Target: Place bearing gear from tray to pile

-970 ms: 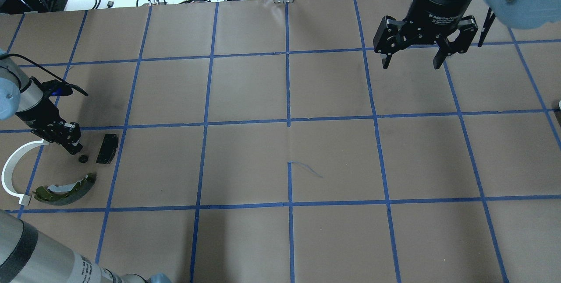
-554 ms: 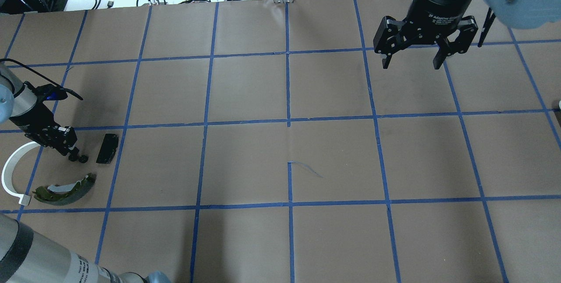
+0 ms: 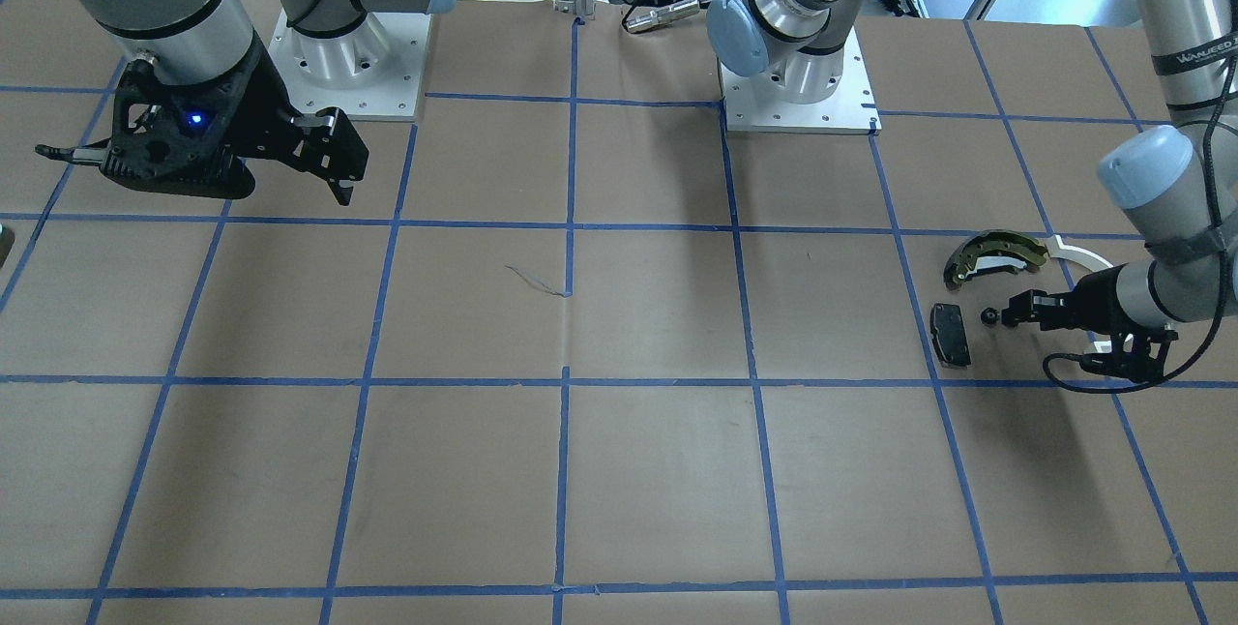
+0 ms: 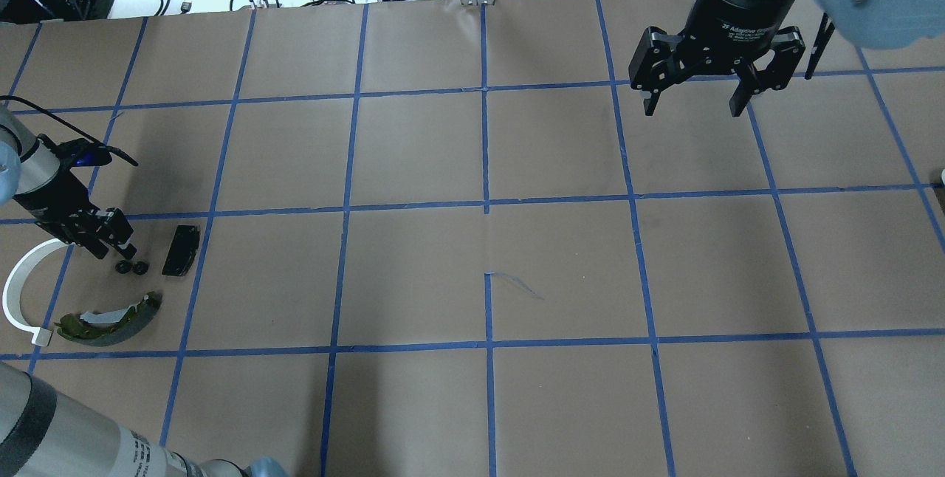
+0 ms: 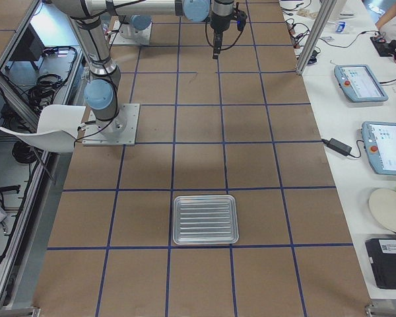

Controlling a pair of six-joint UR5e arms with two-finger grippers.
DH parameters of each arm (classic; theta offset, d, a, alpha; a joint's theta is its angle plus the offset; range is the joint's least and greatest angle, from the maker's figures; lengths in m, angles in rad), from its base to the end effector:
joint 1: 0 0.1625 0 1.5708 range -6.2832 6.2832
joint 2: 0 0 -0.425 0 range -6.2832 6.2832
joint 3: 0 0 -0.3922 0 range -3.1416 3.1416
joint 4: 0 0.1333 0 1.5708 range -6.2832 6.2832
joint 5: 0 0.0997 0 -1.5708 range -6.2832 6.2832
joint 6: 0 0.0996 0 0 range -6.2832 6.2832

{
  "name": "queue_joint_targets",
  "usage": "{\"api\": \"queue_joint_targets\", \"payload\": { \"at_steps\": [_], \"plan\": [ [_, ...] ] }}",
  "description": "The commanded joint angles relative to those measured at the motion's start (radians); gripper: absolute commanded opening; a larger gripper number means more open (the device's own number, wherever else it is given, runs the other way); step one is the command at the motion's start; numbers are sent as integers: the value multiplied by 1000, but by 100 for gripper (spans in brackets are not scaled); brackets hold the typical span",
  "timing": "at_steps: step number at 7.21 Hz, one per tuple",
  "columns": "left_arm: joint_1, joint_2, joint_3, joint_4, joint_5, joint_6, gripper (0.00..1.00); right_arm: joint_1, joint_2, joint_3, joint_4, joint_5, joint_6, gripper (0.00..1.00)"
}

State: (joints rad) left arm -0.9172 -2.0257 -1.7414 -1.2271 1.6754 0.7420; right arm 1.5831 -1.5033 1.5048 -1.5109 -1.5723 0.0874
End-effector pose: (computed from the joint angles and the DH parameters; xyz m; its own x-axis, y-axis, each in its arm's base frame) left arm 0.2508 -0.5296 0.1918 -0.9897 0.0866 0.1140 0.1150 0.9552 0.2728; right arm 0.1395 -0.5126 0.4804 -0.9972 0.0748 0.0069 0.0751 0.9953 0.0610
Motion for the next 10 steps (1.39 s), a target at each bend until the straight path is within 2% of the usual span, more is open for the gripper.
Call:
{"api": "queue_joint_targets", "payload": {
  "at_steps": [1, 2, 5, 6, 8, 10],
  "plan": [
    [-41, 27, 51, -6, -46, -85, 100, 0, 0, 0, 0, 0, 0, 100],
    [-86, 42, 101, -31, -68, -164, 100, 0, 0, 0, 0, 0, 0, 100],
    [-314, 100, 305, -216, -75, -416, 100, 0, 0, 0, 0, 0, 0, 100],
    [-384, 117, 345, -248, -164, -563, 100, 0, 0, 0, 0, 0, 0, 100],
    [-498, 174, 347, -252, -177, -714, 100, 0, 2, 2, 0, 0, 0, 100],
    [-610, 241, 326, -276, -126, -730, 100, 0, 2, 2, 0, 0, 0, 100]
  ]
}}
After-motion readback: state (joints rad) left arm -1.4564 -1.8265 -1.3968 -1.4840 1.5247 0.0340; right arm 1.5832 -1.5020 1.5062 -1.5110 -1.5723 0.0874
